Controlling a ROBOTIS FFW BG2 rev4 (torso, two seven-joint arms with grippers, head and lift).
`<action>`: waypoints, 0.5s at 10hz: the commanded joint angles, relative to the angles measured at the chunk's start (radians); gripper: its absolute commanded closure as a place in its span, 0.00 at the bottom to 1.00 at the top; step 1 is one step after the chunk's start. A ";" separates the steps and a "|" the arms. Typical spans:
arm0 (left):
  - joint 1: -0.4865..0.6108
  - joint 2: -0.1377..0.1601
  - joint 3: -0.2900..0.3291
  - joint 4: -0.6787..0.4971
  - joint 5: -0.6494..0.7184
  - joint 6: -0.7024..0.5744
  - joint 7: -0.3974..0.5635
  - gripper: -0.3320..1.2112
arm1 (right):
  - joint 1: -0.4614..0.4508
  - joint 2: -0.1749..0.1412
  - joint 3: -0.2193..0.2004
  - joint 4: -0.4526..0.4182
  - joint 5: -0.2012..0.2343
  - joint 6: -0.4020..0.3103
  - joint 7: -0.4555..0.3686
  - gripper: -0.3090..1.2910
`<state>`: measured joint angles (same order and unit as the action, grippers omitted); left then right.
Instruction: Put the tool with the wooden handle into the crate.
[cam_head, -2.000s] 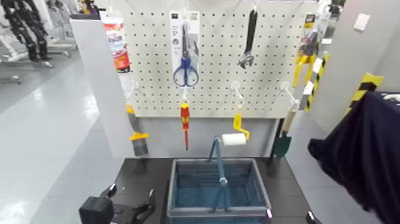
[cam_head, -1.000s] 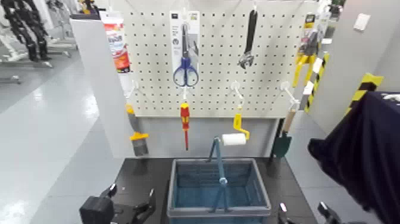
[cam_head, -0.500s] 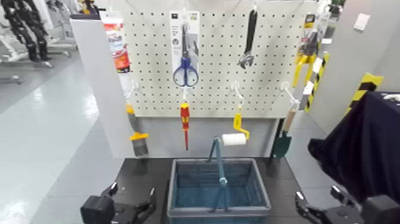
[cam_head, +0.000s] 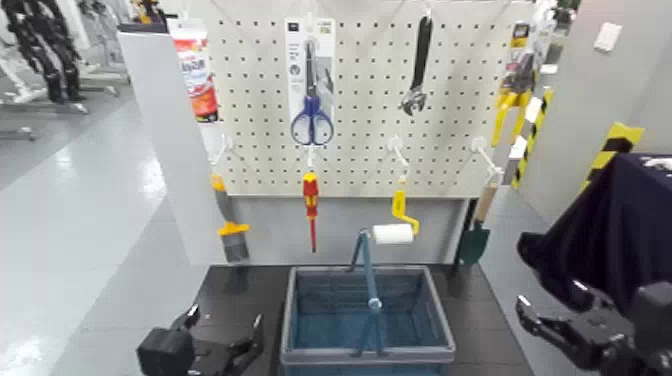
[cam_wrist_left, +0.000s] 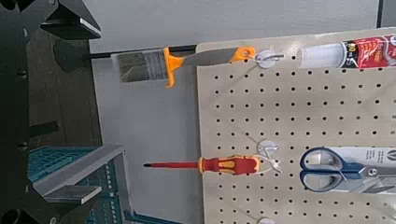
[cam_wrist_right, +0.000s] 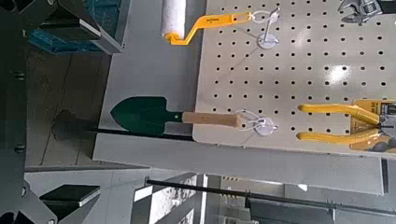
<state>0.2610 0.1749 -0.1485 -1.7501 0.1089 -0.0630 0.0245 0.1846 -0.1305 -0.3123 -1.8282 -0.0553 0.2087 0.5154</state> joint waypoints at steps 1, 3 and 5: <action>0.000 0.000 -0.002 0.001 0.002 -0.003 0.000 0.30 | -0.071 -0.054 0.013 0.061 -0.023 0.026 0.035 0.28; 0.000 0.000 0.000 0.001 0.002 -0.003 0.000 0.30 | -0.122 -0.089 0.027 0.130 -0.052 0.018 0.052 0.28; 0.000 -0.002 0.001 0.004 0.002 -0.006 0.000 0.30 | -0.188 -0.130 0.053 0.204 -0.074 0.011 0.072 0.28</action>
<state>0.2607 0.1735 -0.1482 -1.7466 0.1104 -0.0682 0.0245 0.0149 -0.2497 -0.2671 -1.6435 -0.1235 0.2210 0.5873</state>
